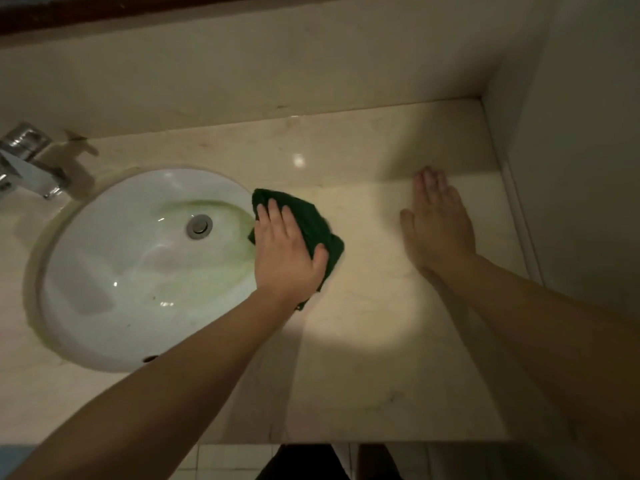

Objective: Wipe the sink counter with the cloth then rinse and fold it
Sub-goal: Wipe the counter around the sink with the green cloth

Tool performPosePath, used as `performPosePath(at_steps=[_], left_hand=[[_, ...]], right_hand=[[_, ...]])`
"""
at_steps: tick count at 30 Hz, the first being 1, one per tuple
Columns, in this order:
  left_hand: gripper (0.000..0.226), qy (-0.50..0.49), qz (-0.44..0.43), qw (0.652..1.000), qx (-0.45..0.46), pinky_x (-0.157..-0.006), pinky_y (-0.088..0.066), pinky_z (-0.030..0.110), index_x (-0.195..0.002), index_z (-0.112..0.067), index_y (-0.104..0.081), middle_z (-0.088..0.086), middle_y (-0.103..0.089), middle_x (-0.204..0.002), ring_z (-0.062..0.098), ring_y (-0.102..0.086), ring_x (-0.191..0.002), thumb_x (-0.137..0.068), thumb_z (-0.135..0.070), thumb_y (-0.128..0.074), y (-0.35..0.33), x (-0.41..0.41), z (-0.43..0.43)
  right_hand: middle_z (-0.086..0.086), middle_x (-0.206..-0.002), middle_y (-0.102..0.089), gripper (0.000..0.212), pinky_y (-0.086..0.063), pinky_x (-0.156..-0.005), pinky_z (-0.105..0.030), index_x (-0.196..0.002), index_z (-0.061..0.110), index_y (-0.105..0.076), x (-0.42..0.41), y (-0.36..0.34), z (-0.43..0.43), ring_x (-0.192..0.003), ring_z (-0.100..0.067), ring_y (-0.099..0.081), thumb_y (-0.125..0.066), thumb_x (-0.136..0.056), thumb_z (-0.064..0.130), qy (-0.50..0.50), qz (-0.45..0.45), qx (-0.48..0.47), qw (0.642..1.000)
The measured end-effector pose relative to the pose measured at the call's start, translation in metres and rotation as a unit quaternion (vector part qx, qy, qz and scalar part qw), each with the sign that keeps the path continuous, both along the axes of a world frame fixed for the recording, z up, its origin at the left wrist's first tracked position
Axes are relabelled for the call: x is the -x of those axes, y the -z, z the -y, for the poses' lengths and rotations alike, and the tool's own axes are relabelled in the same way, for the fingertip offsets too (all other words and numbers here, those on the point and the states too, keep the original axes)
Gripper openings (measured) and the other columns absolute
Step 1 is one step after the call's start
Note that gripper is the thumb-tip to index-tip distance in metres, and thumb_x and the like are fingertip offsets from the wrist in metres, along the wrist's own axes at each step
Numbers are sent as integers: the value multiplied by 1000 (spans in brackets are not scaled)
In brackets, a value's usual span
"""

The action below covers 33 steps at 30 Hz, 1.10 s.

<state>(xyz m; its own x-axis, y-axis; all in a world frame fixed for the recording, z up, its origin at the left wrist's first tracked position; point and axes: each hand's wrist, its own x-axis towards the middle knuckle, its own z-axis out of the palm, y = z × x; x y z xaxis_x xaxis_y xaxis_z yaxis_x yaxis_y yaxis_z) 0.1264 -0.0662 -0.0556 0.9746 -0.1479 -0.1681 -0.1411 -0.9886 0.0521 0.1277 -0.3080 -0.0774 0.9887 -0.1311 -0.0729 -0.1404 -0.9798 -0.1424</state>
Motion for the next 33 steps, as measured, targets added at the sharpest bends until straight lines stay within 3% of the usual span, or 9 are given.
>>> performPosePath(at_steps=[4, 8, 14, 18, 25, 29, 33], left_hand=[[91, 26, -12, 1000, -11, -120, -4, 50, -150, 6, -11, 31, -7, -157, 44, -2, -146, -86, -56, -27, -1, -19, 57], [85, 89, -15, 996, -13, -120, -4, 49, -151, 5, -8, 28, -5, -158, 43, -1, -147, -90, -53, -22, 2, 23, 108], [86, 89, -5, 995, 47, -121, -6, 46, -152, 1, -13, 22, -8, -160, 36, -4, -148, -87, -54, -26, 3, 50, 41], [83, 44, -1, 999, 10, -121, -9, 45, -152, 1, -11, 23, -8, -160, 36, -6, -148, -90, -51, -25, 0, 61, -18], [78, 34, -10, 998, 42, -120, -17, 46, -150, 3, -16, 23, -19, -158, 37, -15, -146, -90, -44, -29, 0, 104, -80], [76, 21, -12, 998, 49, -118, -19, 51, -148, 2, -19, 24, -20, -157, 40, -16, -145, -88, -44, -29, -2, 112, -85], [84, 45, 3, 999, -1, -119, -15, 51, -150, 5, -13, 26, -11, -158, 41, -9, -146, -88, -50, -25, -6, 111, -39]], right_hand=[[-12, -164, -12, 66, -8, -122, -39, -156, 5, -11, 31, 4, 6, -152, -26, -9, -26, -99, 35, -44, -12, 19, 999], [-11, -165, -11, 61, -8, -123, -38, -156, 6, -11, 48, 4, 9, -152, -24, -8, -27, -102, 29, -64, -16, 27, 998], [-14, -163, -16, 68, -9, -122, -41, -155, 4, -16, 58, 0, -3, -151, -29, -12, -19, -94, 35, -46, -4, 14, 999], [-12, -164, -15, 69, -9, -122, -40, -155, 6, -17, 77, 0, -17, -151, -27, -12, -22, -94, 37, -22, -8, 11, 1000], [-11, -164, -16, 68, -10, -123, -41, -156, 6, -16, 131, -6, -31, -151, -27, -11, -27, -95, 34, -30, -14, -15, 999], [-9, -164, -16, 66, -9, -122, -39, -156, 8, -15, 180, -5, -28, -152, -24, -10, -23, -96, 36, -55, -23, -5, 998], [-11, -162, -24, 63, -16, -121, -42, -154, 8, -24, 182, -4, -28, -150, -26, -17, -27, -96, 33, -47, 7, -3, 999]])
